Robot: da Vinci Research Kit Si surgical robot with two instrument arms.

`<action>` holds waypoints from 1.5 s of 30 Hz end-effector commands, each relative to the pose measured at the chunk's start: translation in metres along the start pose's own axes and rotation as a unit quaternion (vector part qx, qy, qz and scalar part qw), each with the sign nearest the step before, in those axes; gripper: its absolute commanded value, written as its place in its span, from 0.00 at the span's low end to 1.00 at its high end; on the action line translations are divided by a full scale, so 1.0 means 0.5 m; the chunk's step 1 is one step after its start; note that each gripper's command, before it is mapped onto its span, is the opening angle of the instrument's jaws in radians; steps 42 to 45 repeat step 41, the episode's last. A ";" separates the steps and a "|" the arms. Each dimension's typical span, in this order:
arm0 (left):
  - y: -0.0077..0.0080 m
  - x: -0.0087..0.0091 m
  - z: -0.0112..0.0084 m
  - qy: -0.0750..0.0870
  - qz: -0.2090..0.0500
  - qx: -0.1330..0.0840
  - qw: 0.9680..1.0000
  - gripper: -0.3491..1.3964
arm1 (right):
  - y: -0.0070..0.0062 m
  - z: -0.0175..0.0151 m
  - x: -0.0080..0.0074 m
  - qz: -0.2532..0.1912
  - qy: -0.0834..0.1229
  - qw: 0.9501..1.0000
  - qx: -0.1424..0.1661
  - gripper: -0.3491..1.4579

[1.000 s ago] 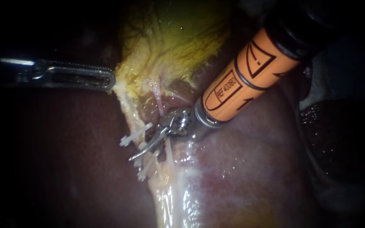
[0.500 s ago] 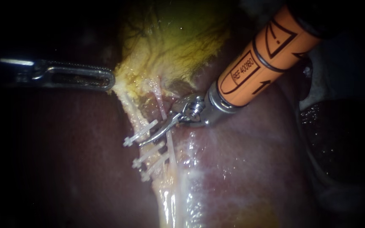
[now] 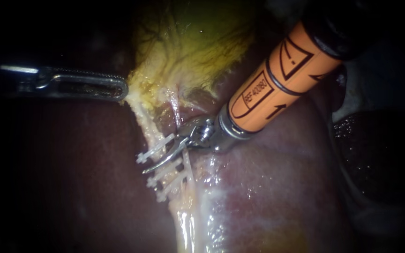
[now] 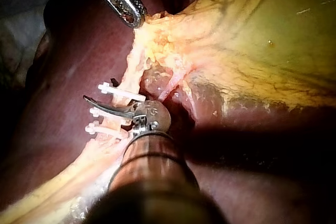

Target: Go to the cutting position left tube

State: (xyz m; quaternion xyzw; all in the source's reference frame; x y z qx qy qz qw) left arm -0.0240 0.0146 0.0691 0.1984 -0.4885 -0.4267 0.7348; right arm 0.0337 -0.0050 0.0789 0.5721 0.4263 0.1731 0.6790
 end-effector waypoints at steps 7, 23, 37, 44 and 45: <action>0.0000 0.0000 0.0001 0.000 -0.003 0.000 1.000 0.00 | 0.0027 0.0042 -0.0022 -0.091 0.017 0.996 0.017 0.77; 0.0000 0.0000 -0.0002 0.000 -0.003 0.000 1.000 0.00 | -0.0079 0.0024 0.0055 -0.146 0.068 0.985 0.056 0.69; 0.0000 0.0000 -0.0002 0.000 -0.003 0.000 1.000 0.00 | -0.0105 0.0017 0.0073 -0.146 0.073 0.985 0.060 0.69; 0.0000 -0.0001 -0.0002 0.000 -0.003 0.000 1.000 0.00 | -0.0104 0.0018 0.0073 -0.146 0.073 0.985 0.060 0.69; 0.0000 -0.0001 -0.0002 0.000 -0.003 0.000 1.000 0.00 | -0.0104 0.0018 0.0073 -0.146 0.073 0.985 0.060 0.69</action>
